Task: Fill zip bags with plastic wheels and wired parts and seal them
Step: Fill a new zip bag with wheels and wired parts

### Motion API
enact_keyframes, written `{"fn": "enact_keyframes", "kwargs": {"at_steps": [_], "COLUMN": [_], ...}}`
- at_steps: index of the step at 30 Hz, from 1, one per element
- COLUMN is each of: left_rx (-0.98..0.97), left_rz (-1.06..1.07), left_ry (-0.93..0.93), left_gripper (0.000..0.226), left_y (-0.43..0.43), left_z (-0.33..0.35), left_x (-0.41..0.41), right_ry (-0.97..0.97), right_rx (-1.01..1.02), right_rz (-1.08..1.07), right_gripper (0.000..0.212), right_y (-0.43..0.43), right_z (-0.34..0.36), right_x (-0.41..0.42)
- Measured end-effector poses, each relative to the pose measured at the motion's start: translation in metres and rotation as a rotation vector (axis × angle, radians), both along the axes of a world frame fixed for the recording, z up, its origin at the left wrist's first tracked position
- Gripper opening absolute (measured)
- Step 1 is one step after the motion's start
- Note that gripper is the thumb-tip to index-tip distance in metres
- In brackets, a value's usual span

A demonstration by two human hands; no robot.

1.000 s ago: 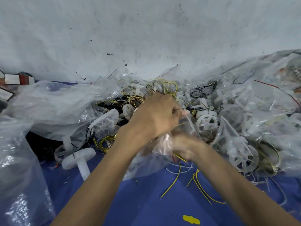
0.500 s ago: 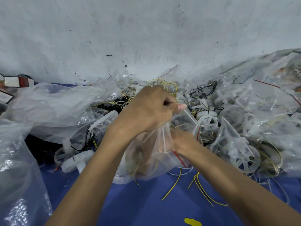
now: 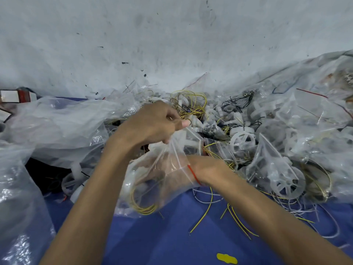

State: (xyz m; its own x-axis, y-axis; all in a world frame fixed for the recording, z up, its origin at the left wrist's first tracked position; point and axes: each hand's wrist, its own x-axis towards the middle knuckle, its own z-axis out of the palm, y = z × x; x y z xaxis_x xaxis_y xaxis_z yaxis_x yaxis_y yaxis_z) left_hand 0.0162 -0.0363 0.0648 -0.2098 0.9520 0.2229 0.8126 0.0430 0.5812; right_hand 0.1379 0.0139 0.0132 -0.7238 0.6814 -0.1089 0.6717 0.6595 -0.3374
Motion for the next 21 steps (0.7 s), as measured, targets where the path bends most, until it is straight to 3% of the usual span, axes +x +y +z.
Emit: {"fn": "enact_keyframes", "kwargs": {"at_steps": [1, 2, 4, 6, 9, 11, 16, 19, 21], "left_rx": [0.011, 0.023, 0.025, 0.012, 0.002, 0.001, 0.012, 0.000, 0.004], "left_rz": [0.012, 0.021, 0.042, 0.068, 0.120, 0.132, 0.101, 0.091, 0.089], "left_ry": [-0.042, -0.081, -0.114, -0.090, -0.038, -0.039, -0.012, -0.008, -0.008], "left_gripper": [0.026, 0.024, 0.022, 0.022, 0.024, 0.023, 0.018, 0.012, 0.012], "left_y": [-0.001, -0.001, -0.002, -0.002, -0.001, 0.000, -0.001, -0.002, -0.002], "left_z": [0.001, 0.001, 0.000, -0.001, -0.002, -0.002, -0.003, -0.002, -0.002], "left_x": [-0.004, -0.008, -0.014, -0.018, -0.024, -0.026, -0.026, -0.029, -0.031], "right_ry": [-0.068, -0.070, 0.071, 0.117, 0.426, 0.530, -0.101, -0.204, -0.235], "right_rx": [-0.108, -0.045, -0.106, -0.041, -0.186, -0.147, 0.075, 0.120, 0.161], "right_rz": [0.123, 0.257, 0.367, 0.492, 0.319, 0.147, -0.212, -0.287, -0.318], "right_gripper": [0.011, 0.014, 0.017, 0.020, 0.018, 0.022, 0.035, 0.024, 0.028], "right_y": [-0.010, -0.007, -0.004, 0.014, 0.041, 0.064, 0.108, 0.122, 0.128], "right_z": [0.007, 0.010, 0.022, 0.032, 0.052, 0.050, 0.000, -0.021, -0.026], "right_x": [0.009, 0.015, 0.011, 0.013, 0.045, 0.067, 0.069, 0.063, 0.063]}}
